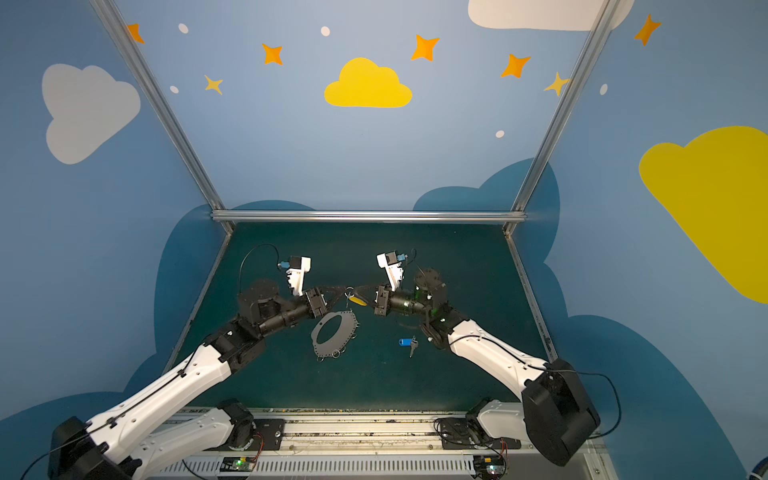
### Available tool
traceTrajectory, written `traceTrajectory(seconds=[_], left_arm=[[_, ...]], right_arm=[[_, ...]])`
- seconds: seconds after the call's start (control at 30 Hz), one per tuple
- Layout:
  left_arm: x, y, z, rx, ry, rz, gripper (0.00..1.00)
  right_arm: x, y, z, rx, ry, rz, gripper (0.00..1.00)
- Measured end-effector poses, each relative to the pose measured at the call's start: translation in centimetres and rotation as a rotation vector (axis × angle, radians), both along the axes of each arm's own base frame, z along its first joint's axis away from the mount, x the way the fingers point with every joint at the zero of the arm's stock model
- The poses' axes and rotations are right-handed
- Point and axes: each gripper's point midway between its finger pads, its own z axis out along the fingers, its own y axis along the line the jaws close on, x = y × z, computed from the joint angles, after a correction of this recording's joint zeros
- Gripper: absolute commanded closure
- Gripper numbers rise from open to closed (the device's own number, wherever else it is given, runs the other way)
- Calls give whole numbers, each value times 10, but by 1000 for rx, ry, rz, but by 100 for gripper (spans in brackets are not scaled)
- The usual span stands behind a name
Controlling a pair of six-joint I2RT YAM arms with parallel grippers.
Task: Put the keys on the keyring
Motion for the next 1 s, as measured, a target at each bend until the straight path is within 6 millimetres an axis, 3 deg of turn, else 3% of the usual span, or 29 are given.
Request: traceTrajectory(seconds=[0.2,0.47,0.57,1.0], left_arm=[[4,9,-4,79,37,-6,59],[-5,-14,-3,149,72,-199,67],[-12,-22,-1,165,79,-281,67],[-38,-40,-25,196,136,-479,79]], right_arm=[[1,-13,18,-195,-199,-13,100],[-21,-25,-25,-392,-208,121,100],[-29,-27,-32,-413,-203,169,100],[-44,-22,-21,-363,-212,263,100]])
